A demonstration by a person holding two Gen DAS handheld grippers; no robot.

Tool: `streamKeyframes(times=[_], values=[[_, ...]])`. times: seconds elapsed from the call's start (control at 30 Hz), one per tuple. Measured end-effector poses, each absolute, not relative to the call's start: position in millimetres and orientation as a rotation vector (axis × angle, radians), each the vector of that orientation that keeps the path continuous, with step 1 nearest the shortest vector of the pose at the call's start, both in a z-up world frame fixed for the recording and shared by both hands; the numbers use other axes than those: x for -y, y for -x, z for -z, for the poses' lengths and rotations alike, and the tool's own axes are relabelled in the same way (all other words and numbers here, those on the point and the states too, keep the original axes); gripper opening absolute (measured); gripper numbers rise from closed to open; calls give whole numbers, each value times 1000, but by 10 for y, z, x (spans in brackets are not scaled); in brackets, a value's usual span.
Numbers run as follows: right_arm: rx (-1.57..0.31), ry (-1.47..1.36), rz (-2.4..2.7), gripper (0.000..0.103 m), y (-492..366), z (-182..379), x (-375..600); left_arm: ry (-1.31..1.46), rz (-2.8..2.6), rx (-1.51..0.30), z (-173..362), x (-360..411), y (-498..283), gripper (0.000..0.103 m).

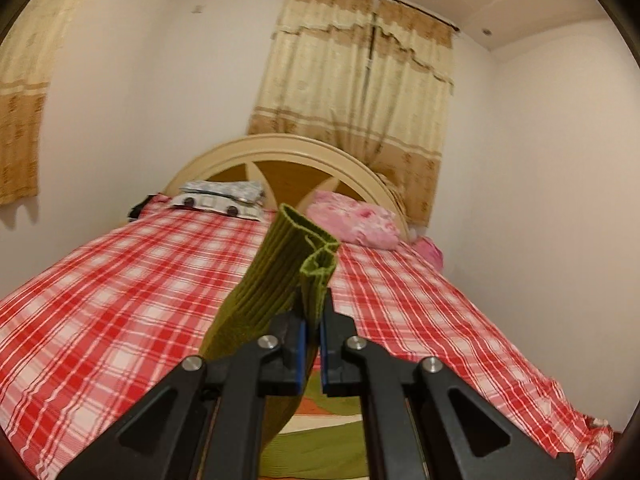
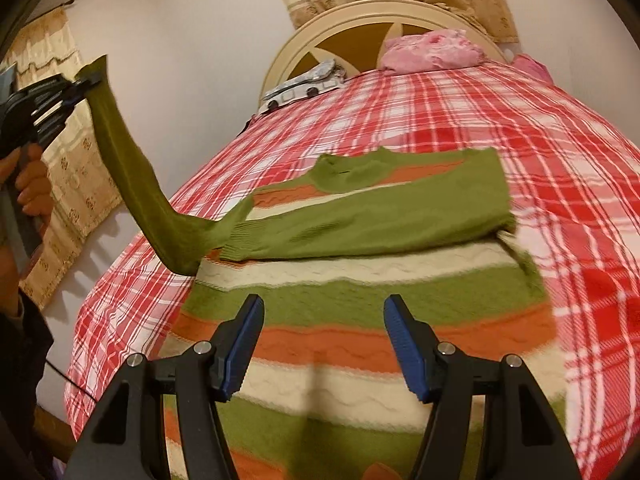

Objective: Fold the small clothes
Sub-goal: 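Lift the sleeve with the left gripper and lay it across the sweater body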

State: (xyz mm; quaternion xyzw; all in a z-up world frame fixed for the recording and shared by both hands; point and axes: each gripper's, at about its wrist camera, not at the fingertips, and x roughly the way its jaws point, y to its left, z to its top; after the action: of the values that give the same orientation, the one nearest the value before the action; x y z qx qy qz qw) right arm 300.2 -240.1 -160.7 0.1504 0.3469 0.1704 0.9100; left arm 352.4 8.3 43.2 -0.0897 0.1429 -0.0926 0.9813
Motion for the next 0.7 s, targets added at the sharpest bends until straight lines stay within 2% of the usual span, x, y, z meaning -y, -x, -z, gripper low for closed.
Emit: streamKeyframes(times=[0.33,0.7], values=[[-708,-376,-296,63,-2768,1707,2859,137,316,-347,-157,923,-3836,5],[-742,-458,-248,63,-2612,1986,3162,53,384,-466,489,1887,-3931,5]])
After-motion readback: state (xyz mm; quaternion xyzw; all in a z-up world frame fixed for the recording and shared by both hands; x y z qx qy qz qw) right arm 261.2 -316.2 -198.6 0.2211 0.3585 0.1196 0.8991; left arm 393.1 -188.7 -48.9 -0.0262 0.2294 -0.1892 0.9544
